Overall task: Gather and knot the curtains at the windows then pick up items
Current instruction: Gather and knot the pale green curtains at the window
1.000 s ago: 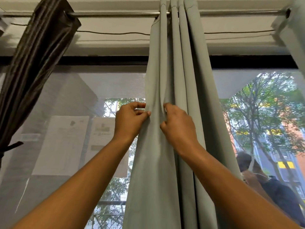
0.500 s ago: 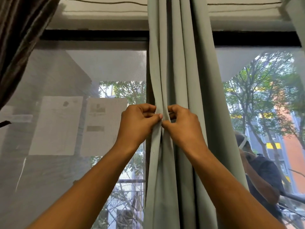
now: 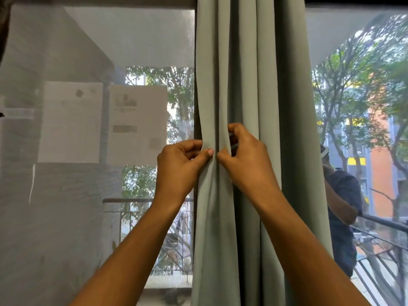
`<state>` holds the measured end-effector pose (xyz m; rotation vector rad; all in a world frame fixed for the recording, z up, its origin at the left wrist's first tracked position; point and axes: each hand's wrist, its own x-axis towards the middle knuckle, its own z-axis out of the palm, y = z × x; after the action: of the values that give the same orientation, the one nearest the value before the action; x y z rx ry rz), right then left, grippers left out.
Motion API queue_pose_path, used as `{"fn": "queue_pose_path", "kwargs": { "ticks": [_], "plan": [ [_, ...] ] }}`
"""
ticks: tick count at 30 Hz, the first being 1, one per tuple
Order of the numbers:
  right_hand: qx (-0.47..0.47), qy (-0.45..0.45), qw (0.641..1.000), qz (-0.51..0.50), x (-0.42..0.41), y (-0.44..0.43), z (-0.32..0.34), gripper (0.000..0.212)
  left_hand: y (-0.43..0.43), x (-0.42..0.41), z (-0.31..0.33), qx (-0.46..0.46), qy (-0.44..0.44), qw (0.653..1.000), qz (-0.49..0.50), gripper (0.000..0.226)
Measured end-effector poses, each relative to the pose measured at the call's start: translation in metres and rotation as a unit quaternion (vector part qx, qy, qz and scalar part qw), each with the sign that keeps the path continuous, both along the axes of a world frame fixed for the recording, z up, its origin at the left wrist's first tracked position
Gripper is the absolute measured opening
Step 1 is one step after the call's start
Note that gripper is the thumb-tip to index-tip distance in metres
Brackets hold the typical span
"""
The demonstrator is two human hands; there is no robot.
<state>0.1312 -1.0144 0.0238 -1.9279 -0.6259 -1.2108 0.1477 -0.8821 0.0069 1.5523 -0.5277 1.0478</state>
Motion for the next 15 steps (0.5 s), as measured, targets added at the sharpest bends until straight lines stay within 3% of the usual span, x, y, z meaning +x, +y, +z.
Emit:
{"fn": "queue_pose_path", "kwargs": {
  "ticks": [8, 12, 15],
  "plan": [
    [-0.084, 0.059, 0.991, -0.091, -0.006, -0.001, -0.083, 0.034, 0.000, -0.009, -0.075, -0.016, 0.068, 0.998, 0.005, 0.033],
    [-0.101, 0.051, 0.990, -0.083, -0.005, 0.000, -0.140, 0.031, -0.001, -0.018, -0.124, -0.033, 0.114, 0.993, -0.004, 0.020],
    [-0.058, 0.037, 0.997, -0.044, -0.003, -0.001, -0.181, 0.034, -0.002, -0.023, -0.152, -0.052, 0.127, 0.991, 0.010, 0.013]
  ]
}}
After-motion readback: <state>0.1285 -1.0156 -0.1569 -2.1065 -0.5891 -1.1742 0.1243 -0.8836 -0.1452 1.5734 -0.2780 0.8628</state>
